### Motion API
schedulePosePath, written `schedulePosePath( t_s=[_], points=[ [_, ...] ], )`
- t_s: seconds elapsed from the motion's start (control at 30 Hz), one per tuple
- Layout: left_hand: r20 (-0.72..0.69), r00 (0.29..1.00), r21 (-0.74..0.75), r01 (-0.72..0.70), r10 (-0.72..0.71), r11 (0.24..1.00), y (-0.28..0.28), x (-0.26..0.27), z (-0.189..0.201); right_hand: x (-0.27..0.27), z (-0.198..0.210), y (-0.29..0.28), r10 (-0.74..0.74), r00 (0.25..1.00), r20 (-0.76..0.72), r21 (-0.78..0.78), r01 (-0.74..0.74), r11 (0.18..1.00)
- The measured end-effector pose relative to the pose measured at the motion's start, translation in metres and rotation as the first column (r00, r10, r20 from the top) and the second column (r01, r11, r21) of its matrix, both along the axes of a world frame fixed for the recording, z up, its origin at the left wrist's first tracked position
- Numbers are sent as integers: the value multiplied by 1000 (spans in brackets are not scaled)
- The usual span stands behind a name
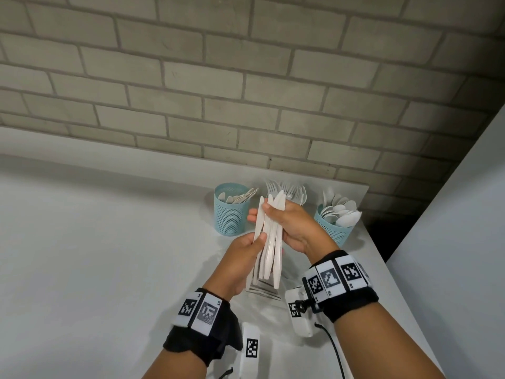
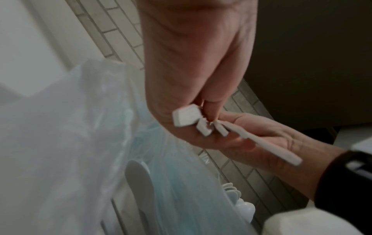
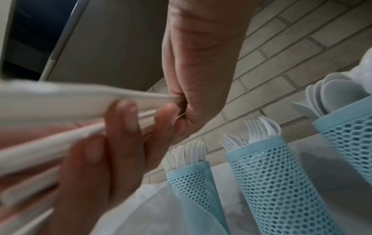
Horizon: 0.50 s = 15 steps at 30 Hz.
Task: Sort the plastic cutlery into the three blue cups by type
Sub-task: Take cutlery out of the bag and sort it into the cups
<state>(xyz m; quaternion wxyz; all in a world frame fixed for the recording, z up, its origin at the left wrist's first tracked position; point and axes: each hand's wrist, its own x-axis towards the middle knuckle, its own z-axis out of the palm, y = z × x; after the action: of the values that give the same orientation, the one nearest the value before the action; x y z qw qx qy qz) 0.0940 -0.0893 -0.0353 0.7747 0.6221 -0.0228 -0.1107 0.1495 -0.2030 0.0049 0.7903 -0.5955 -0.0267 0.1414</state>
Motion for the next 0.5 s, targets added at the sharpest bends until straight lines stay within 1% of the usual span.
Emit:
schedulePosePath(
  t_s=[0.1,0.17,0.2,0.3,0.37,0.4,0.43,0.47,0.5],
  points=[
    [11,1000,21,4,-5,1000,2,0,3,2,0,10,73,997,-34,-67,-75,995],
    [0,1000,16,5,-5,1000,5,0,5,6,3,15,79,995,-63,-92,-84,992],
    [-12,1000,5,10,-10,1000,7,1,5,10,7,17,58,996,-74,-92,-65,994],
    [-58,998,-21,12,-13,1000,11,2,6,28,27,22,-83,994,-63,-29,82,996],
    [-58,997,-18,-45,44,999,14,4,7,45,44,23,-227,974,12,47,227,973],
    [-35,995,26,-95,96,995,15,6,7,54,53,24,-304,950,74,102,296,950],
    [12,988,102,-152,151,983,17,7,7,62,61,24,-379,914,143,171,354,919],
    [94,976,208,-213,197,955,19,9,7,69,68,25,-448,870,205,242,399,885],
    [198,958,324,-265,209,908,21,11,5,77,73,27,-507,825,249,298,433,851]
  ],
)
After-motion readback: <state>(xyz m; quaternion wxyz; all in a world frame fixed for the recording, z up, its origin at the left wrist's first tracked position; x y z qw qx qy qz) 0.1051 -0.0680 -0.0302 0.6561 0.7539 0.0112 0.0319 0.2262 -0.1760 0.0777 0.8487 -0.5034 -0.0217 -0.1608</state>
